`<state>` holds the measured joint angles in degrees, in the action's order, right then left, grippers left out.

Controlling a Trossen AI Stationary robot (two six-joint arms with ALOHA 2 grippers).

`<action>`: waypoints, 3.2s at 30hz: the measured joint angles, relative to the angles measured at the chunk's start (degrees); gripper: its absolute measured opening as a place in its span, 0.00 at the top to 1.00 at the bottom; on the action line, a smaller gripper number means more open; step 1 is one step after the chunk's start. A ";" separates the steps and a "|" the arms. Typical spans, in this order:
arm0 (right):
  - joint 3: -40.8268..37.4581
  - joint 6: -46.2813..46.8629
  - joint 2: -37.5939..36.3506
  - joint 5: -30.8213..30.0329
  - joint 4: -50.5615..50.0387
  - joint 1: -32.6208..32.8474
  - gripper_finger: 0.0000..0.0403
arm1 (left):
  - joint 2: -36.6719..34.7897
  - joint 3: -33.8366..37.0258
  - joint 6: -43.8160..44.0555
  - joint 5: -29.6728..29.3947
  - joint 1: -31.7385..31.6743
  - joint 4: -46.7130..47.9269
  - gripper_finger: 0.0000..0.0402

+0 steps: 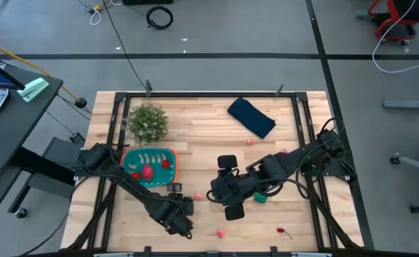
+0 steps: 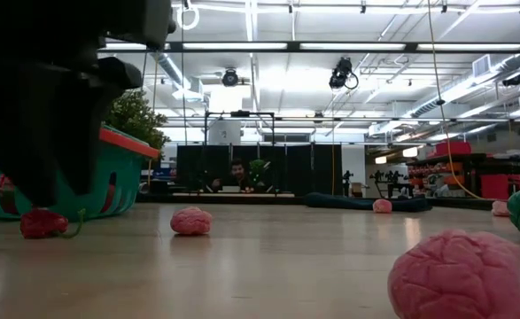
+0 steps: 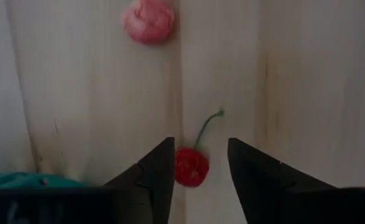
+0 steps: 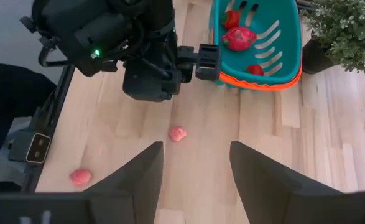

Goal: Pick and placing Produce into tupperware
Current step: Put the red cherry into the green basket

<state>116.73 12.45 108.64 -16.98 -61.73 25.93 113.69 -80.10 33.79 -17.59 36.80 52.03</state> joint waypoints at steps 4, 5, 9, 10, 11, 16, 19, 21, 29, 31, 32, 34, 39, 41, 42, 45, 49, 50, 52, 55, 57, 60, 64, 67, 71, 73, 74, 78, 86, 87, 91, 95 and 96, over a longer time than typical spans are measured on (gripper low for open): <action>0.00 0.03 0.00 -0.01 0.02 0.00 0.52 | 0.00 -0.02 -1.15 -0.02 0.00 -3.49 0.63; 0.00 0.02 0.00 -0.02 0.01 0.00 0.52 | 0.00 -0.04 -1.40 -0.04 0.00 -4.30 0.63; 0.00 0.09 0.00 -0.10 0.02 0.00 0.52 | 0.71 -0.02 -1.47 -0.06 0.00 -5.14 0.62; 0.00 0.11 0.00 -0.09 0.01 0.00 0.52 | 0.82 -0.02 -1.32 -0.10 -0.01 -5.11 0.61; 0.00 0.11 0.00 -0.10 0.03 0.00 0.52 | 0.94 -0.06 -1.22 -0.21 -0.04 -5.41 0.61; 0.00 0.11 -0.02 -0.12 0.02 0.00 0.52 | 1.07 -0.06 -1.06 -0.34 -0.17 -5.38 0.63; 0.00 0.11 -0.04 -0.13 0.02 0.00 0.52 | 1.07 -0.06 -1.02 -0.34 -0.34 -5.27 0.65; 0.00 0.11 -0.04 -0.14 0.02 0.00 0.52 | 1.14 -0.06 -0.99 -0.34 -0.37 -5.24 0.65; 0.00 4.61 -0.07 -1.25 -0.05 0.00 0.52 | 2.03 -0.06 1.13 -0.40 -0.37 -4.48 0.65; 0.00 6.77 -0.07 -2.24 -0.32 0.00 0.52 | 2.03 -0.06 1.32 -0.45 -0.37 -4.34 0.64; 0.00 7.73 -0.07 -2.81 -0.51 0.00 0.52 | 2.03 -0.06 1.40 -0.47 -0.37 -4.07 0.64; 0.00 9.59 -0.04 -4.05 -0.87 0.00 0.52 | 2.03 -0.06 1.54 -0.52 -0.37 -4.09 0.65; -0.99 12.63 0.02 -4.92 -2.14 0.00 0.52 | 2.03 -0.06 1.54 -0.54 -0.44 -4.01 0.67; -1.63 14.08 0.13 -5.50 -2.44 0.00 0.52 | 2.03 -0.06 1.54 -0.54 -0.57 -3.99 0.67; -2.06 14.70 0.13 -5.65 -2.43 0.00 0.52 | 2.03 -0.06 1.54 -0.56 -0.63 -4.00 0.67; -3.76 15.55 0.14 -5.69 -2.62 0.01 0.52 | 2.62 -0.08 1.52 -0.56 -0.63 -4.08 0.67; -5.45 15.58 0.15 -5.70 -2.52 0.00 0.52 | 4.05 -0.20 1.57 -0.69 -0.59 -4.39 0.68; -5.78 15.57 0.15 -5.68 -2.65 0.00 0.52 | 4.25 -0.25 1.61 -0.82 -0.59 -4.40 0.69; -6.45 15.57 0.15 -5.68 -2.60 0.00 0.52 | 4.28 -0.28 1.56 -0.78 -0.59 -4.35 0.69; -6.67 15.56 0.15 -5.69 -2.54 0.00 0.52 | 4.09 -0.23 1.56 -0.71 -0.59 -4.28 0.71; -6.67 15.55 0.15 -5.70 -2.54 0.00 0.52 | 4.07 -0.22 1.56 -0.50 -0.63 -4.06 0.72; -6.67 15.54 0.15 -5.70 -2.54 0.00 0.52 | 4.07 -0.21 1.60 -0.47 -0.61 -3.56 0.75; -6.69 15.53 0.15 -5.70 -2.53 0.00 0.52 | 4.07 -0.20 2.12 -0.40 -0.61 -2.52 0.83; -6.69 15.49 0.15 -5.70 -2.54 0.00 0.52 | 4.07 -0.77 3.30 -0.37 -0.56 -0.95 0.93; -6.69 15.45 0.15 -5.70 -2.54 0.00 0.52 | 4.07 -3.20 5.26 -0.54 -0.20 2.97 0.98; -6.69 15.45 0.15 -5.70 -2.55 0.00 0.52 | 4.07 -4.91 6.38 -0.57 0.17 7.72 0.98; -6.69 15.45 0.15 -5.70 -2.56 0.00 0.52 | 4.07 -5.97 6.56 -0.65 0.45 9.76 0.99; -6.69 15.45 0.15 -5.70 -2.55 0.02 0.52 | 3.54 -9.90 9.04 -1.85 1.82 18.65 0.99; -6.69 15.47 0.15 -5.70 -2.53 0.02 0.52 | 3.56 -8.56 3.59 -2.07 2.05 6.43 0.90; -6.69 15.47 0.15 -5.70 -2.55 0.02 0.52 | 3.56 -8.40 2.95 -2.05 1.88 5.65 0.87; -6.69 15.47 0.15 -5.70 -2.54 0.04 0.52 | 3.56 -7.19 2.47 -2.07 0.89 5.70 0.72; -6.69 15.46 0.15 -5.70 -2.54 0.02 0.52 | 3.56 -4.33 2.50 -2.09 0.06 4.60 0.59; -6.69 15.45 0.15 -5.68 -2.56 0.02 0.52 | 3.56 -3.36 2.52 -2.09 -0.12 3.96 0.57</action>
<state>110.04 27.90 108.79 -22.66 -64.29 25.96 117.25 -83.46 36.32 -19.68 36.67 55.99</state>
